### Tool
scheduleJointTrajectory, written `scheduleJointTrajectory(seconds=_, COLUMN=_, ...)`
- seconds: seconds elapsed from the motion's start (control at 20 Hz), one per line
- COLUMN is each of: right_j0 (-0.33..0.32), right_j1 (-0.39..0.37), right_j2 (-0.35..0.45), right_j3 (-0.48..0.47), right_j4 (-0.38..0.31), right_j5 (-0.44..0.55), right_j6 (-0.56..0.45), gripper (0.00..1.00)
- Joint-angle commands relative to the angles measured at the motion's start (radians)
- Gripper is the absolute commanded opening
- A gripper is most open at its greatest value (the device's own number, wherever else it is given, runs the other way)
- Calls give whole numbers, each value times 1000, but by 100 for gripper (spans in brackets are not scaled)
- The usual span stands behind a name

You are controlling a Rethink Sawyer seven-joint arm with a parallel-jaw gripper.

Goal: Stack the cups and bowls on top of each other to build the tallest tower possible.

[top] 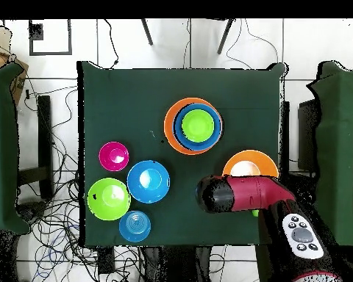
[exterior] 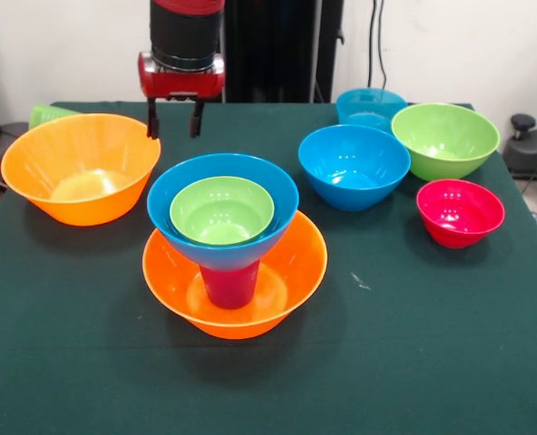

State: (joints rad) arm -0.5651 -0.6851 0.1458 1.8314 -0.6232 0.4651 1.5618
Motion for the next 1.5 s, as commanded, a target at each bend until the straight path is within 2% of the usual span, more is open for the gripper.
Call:
scheduleJointTrajectory(seconds=0.05, right_j0=46, right_j1=49, right_j2=10, right_j3=-89, right_j4=-117, right_j5=-96, right_j6=23, gripper=100)
scheduleJointTrajectory(seconds=0.25, right_j0=71, right_j1=81, right_j2=-21, right_j3=-122, right_j4=-151, right_j5=-120, right_j6=54, gripper=100)
scheduleJointTrajectory(seconds=0.5, right_j0=88, right_j1=92, right_j2=-42, right_j3=-139, right_j4=-160, right_j5=-130, right_j6=66, gripper=100)
scheduleJointTrajectory(seconds=0.7, right_j0=151, right_j1=155, right_j2=-107, right_j3=-202, right_j4=-167, right_j5=-159, right_j6=131, gripper=100)
scheduleJointTrajectory(seconds=0.95, right_j0=182, right_j1=182, right_j2=-142, right_j3=-220, right_j4=-144, right_j5=-182, right_j6=141, gripper=100)
scheduleJointTrajectory(seconds=1.2, right_j0=231, right_j1=210, right_j2=-198, right_j3=-262, right_j4=-101, right_j5=-155, right_j6=187, gripper=100)
scheduleJointTrajectory(seconds=1.5, right_j0=222, right_j1=242, right_j2=-204, right_j3=-272, right_j4=-20, right_j5=-102, right_j6=183, gripper=100)
